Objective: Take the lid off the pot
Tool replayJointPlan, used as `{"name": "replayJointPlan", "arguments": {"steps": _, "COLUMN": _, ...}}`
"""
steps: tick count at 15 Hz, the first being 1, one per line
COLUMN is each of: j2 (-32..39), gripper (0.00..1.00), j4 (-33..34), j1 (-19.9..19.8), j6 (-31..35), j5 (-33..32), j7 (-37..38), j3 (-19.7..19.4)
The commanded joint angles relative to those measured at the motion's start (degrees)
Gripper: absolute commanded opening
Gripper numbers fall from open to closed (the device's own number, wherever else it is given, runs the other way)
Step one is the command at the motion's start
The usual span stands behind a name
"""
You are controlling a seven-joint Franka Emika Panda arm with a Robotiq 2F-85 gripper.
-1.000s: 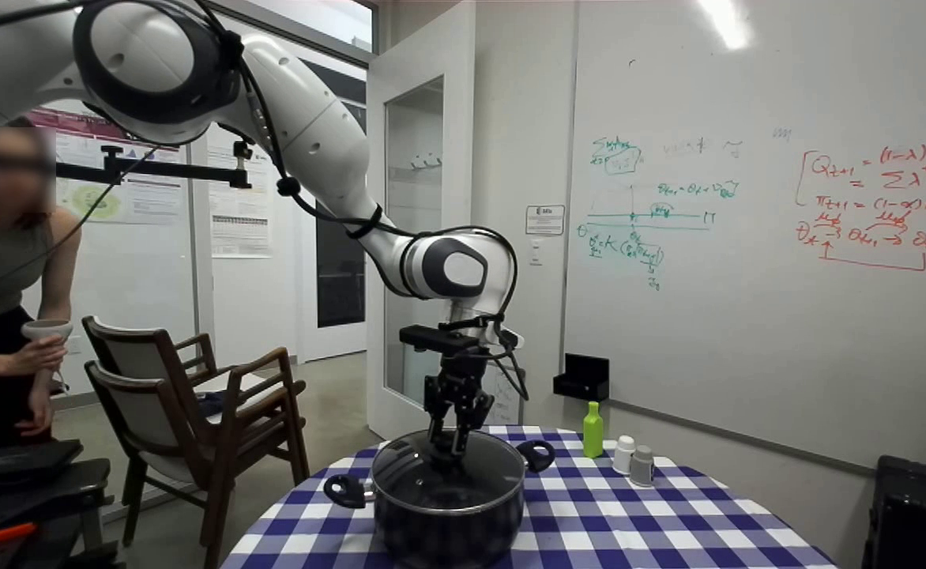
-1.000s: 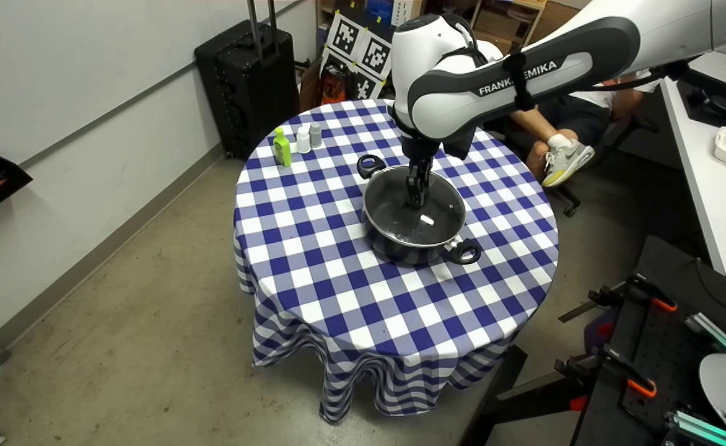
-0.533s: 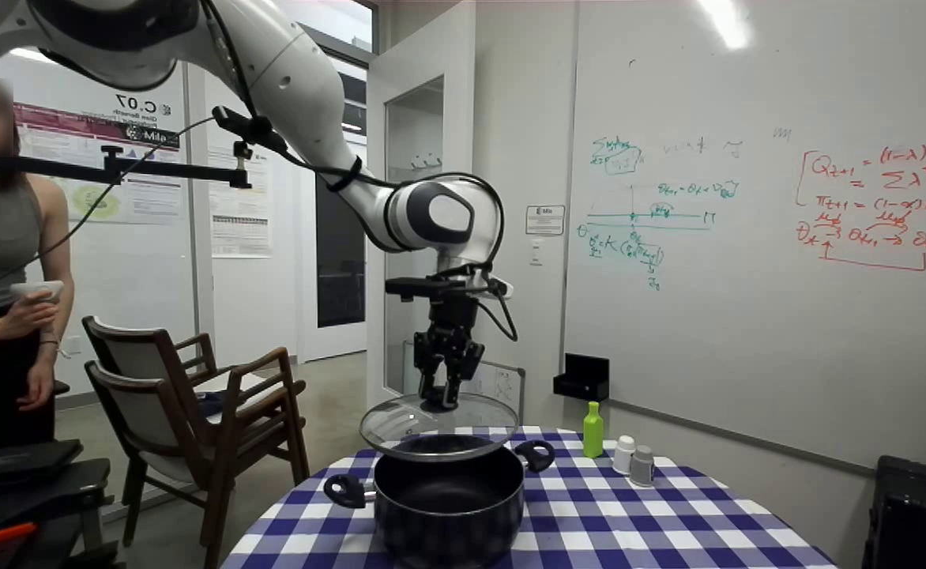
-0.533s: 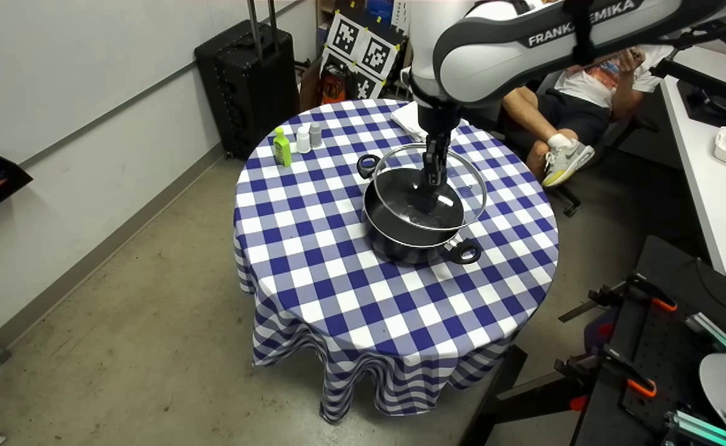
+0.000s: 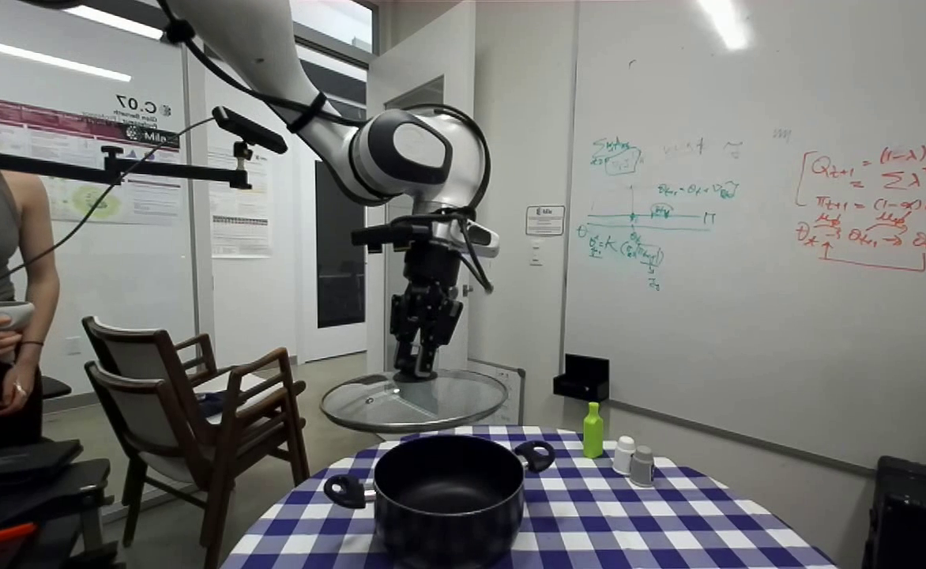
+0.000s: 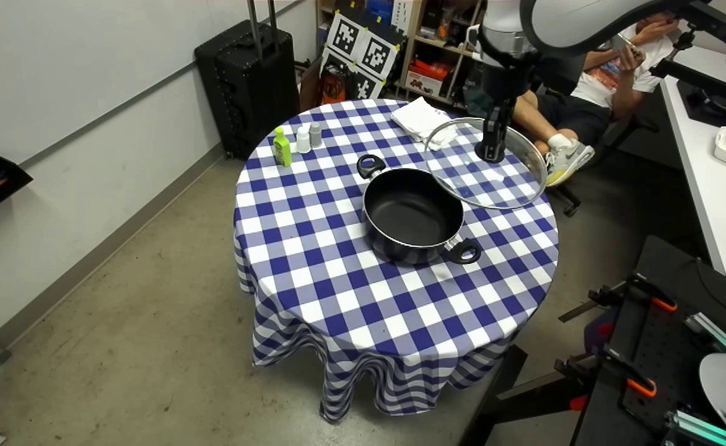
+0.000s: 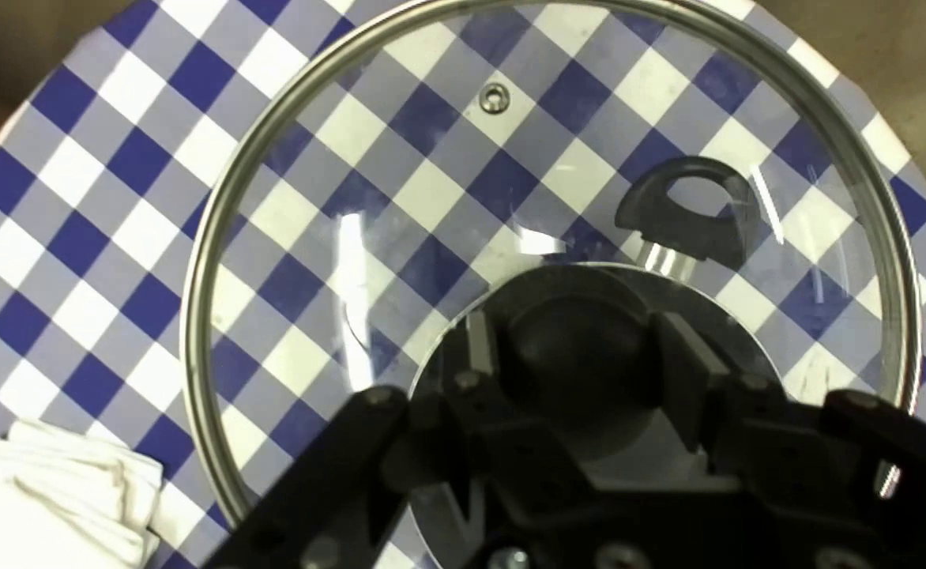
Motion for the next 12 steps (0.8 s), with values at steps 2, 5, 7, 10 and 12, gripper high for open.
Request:
{"name": "replayJointPlan", "arguments": {"steps": 2, "j2": -5.82, "gripper": 0.25, "j4": -7.36, "j1": -4.98, "j6": 0.93, "j5": 2.01, "j7": -3.33, "j3": -2.0}}
{"name": "replayJointPlan", "arguments": {"steps": 5, "j2": -5.86, "gripper": 0.25, "j4": -8.93, "j1": -8.56, "j6": 2.51, "j5": 3.19, "j7": -6.06, "j3": -3.75}}
{"name": "replayJointPlan", "arguments": {"steps": 7, "j2": -4.09, "gripper": 0.25, "j4": -8.64, "j1": -10.74, "j6": 4.58, "j5": 4.14, "j7": -7.85, "j3": -4.88}}
{"name": "replayJointPlan", "arguments": {"steps": 10, "j2": 0.4, "gripper": 0.25, "j4": -7.1, "j1": -13.48, "j6": 8.05, "j5": 6.09, "j7": -10.41, "j3": -5.69}}
{"name": "replayJointPlan", "arguments": {"steps": 12, "j2": 3.77, "gripper": 0.25, "j4": -5.95, "j1": -14.73, "j6": 10.14, "j5": 7.53, "j7": -11.61, "j3": -5.4}}
